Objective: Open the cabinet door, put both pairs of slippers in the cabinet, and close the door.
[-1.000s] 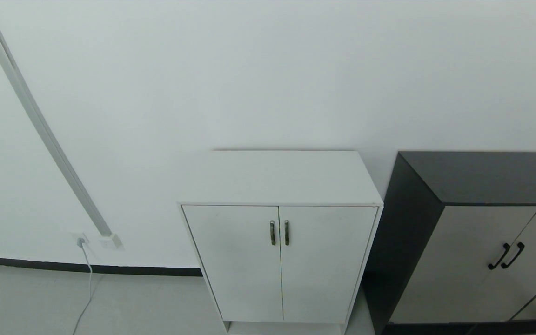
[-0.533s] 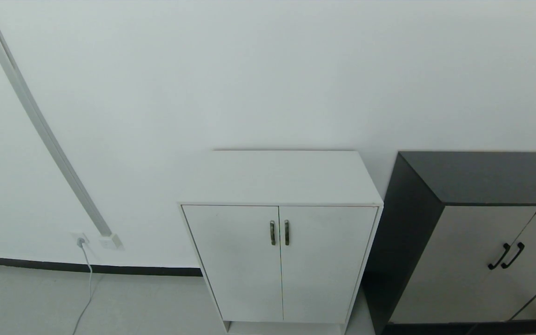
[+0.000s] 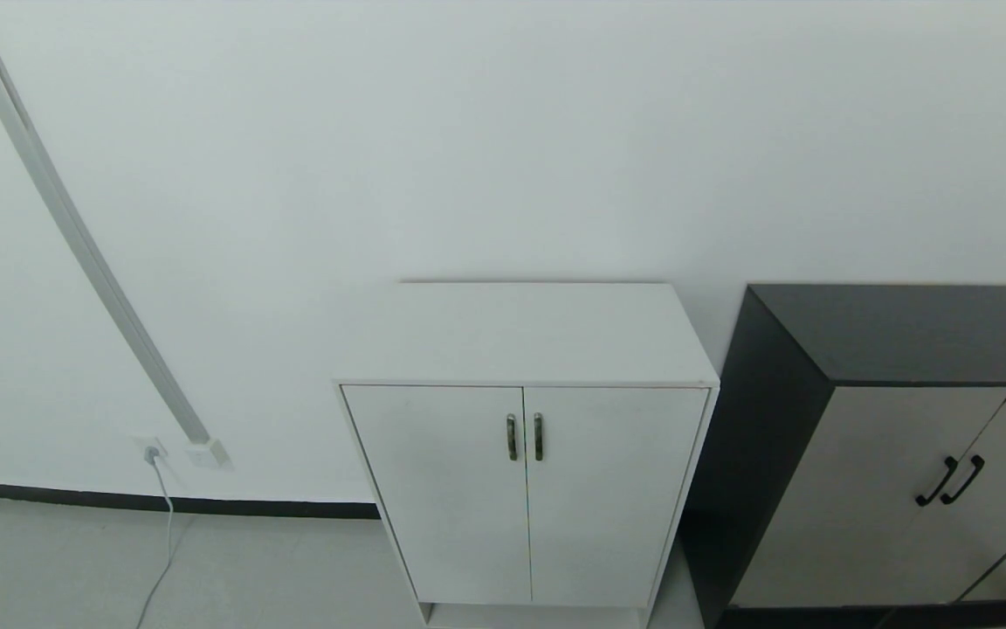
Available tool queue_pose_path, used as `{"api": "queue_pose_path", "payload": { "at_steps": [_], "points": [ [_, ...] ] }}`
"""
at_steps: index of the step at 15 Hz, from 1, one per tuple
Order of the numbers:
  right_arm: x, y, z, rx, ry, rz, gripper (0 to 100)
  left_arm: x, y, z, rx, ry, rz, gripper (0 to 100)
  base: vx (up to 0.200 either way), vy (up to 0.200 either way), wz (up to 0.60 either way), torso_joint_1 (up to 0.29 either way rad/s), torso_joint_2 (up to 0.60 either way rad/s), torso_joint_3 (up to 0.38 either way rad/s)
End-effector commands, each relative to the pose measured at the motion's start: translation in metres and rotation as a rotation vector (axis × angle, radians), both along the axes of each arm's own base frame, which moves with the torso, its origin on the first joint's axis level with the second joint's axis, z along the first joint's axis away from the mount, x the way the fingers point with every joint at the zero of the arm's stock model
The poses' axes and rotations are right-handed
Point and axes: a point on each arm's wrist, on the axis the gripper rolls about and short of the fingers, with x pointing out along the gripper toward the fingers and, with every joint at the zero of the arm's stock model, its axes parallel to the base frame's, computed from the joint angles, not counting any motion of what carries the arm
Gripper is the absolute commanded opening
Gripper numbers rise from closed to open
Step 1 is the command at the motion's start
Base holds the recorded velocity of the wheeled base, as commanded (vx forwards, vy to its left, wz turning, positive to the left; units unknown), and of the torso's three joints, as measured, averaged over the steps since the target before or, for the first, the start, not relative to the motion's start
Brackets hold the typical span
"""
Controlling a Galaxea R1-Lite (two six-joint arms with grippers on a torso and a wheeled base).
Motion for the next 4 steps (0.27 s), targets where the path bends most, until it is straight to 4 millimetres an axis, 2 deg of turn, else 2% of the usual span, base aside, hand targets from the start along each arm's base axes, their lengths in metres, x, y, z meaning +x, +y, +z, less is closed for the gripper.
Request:
{"api": "queue_pose_path", "payload": {
  "at_steps": [1,4],
  "points": [
    [0.0001,0.0,0.0,0.0,0.002,0.0,0,0.0001,0.0,0.0001,-0.001,0.0,0.0,0,0.0,0.0,0.0,0.0,0.0,0.0],
    [0.0001,0.0,0.0,-0.001,0.002,0.0,0,0.0001,0.0,-0.0001,0.0,0.002,0.0,0,0.0,0.0,0.0,0.0,0.0,0.0]
  ]
}}
